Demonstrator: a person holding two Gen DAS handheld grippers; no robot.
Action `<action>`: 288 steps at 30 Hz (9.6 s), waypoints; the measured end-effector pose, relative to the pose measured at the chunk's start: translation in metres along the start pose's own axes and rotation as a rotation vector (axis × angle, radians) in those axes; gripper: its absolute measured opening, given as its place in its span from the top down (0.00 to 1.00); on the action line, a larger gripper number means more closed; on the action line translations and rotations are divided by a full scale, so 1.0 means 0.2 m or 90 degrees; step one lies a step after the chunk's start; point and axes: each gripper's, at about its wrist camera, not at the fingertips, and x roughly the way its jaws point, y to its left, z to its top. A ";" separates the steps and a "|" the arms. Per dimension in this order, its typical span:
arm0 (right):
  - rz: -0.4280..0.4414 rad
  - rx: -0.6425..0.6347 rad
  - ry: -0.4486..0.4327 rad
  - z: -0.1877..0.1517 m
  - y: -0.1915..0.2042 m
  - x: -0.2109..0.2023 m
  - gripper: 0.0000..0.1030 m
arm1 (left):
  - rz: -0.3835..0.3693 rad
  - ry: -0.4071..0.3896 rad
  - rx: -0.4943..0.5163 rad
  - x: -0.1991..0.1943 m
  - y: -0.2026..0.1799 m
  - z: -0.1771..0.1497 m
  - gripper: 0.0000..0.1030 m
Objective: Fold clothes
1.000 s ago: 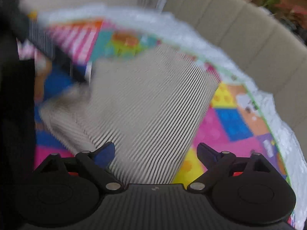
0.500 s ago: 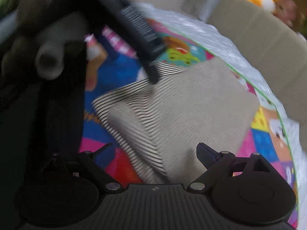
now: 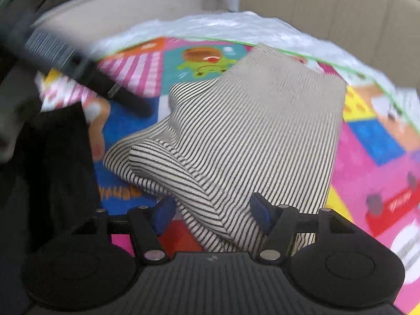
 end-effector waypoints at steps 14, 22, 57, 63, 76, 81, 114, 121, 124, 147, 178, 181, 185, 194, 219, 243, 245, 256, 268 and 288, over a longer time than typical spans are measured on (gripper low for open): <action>0.085 0.152 0.002 -0.03 -0.20 0.04 0.41 | 0.083 0.109 0.166 -0.03 -0.14 -0.09 0.00; 0.054 0.082 -0.011 -0.03 -0.12 -0.02 0.38 | 0.172 0.134 0.247 0.16 -0.25 -0.11 0.00; -0.202 -0.523 -0.001 -0.08 0.25 -0.19 0.76 | -0.049 -0.051 0.018 -0.12 0.02 0.00 0.00; -0.128 -0.624 0.062 -0.18 0.32 -0.32 0.78 | -0.004 -0.048 0.026 0.09 -0.01 0.18 0.00; -0.117 -0.621 0.071 0.56 -0.07 0.11 0.59 | -0.033 -0.057 -0.098 0.40 0.33 0.33 0.00; -0.133 -0.552 0.060 0.66 -0.27 0.37 0.28 | -0.105 -0.106 -0.180 0.35 0.46 0.37 0.00; -0.110 0.146 -0.230 0.50 -0.80 0.02 0.96 | -0.202 -0.080 -0.062 0.37 0.00 0.51 0.69; -0.154 0.109 -0.226 0.48 -0.77 0.05 0.86 | -0.202 -0.105 -0.082 0.51 0.09 0.61 0.71; -0.112 0.121 -0.261 0.47 -0.69 0.00 0.43 | -0.202 -0.115 -0.091 0.57 0.13 0.66 0.71; -0.156 0.230 -0.196 0.50 -0.85 0.25 0.37 | -0.155 -0.103 -0.140 0.77 0.26 0.75 0.39; -0.099 0.477 -0.191 0.38 -1.11 0.25 0.44 | -0.143 -0.106 0.171 0.66 -0.03 0.85 0.04; -0.073 0.505 -0.165 0.38 -1.13 0.26 0.33 | -0.157 -0.093 0.181 0.68 -0.05 0.79 0.00; -0.009 0.524 -0.122 0.29 -1.07 0.27 0.32 | -0.176 -0.077 0.194 0.70 -0.08 0.71 0.00; -0.029 0.340 -0.069 0.42 -1.03 0.22 0.35 | -0.226 -0.034 0.224 0.74 -0.18 0.50 0.01; -0.151 -0.151 -0.075 0.22 -0.22 0.12 0.37 | -0.112 -0.140 0.001 0.47 -0.23 0.69 0.03; -0.234 -0.203 -0.130 0.20 -0.23 0.09 0.69 | -0.096 -0.096 -0.177 0.48 -0.05 0.43 0.18; -0.213 -0.181 -0.127 0.25 -0.26 0.03 0.73 | -0.141 -0.067 -0.184 0.52 -0.04 0.40 0.38; -0.140 -0.174 -0.097 0.34 -0.17 -0.10 0.82 | -0.263 0.024 -0.234 0.74 0.04 0.34 0.75; -0.268 -0.336 -0.036 0.15 0.04 0.22 0.72 | -0.274 -0.058 -0.264 0.54 0.20 0.39 0.59; -0.159 -0.131 -0.179 0.25 -0.17 -0.18 0.00 | -0.325 -0.114 -0.170 0.63 0.05 0.47 0.66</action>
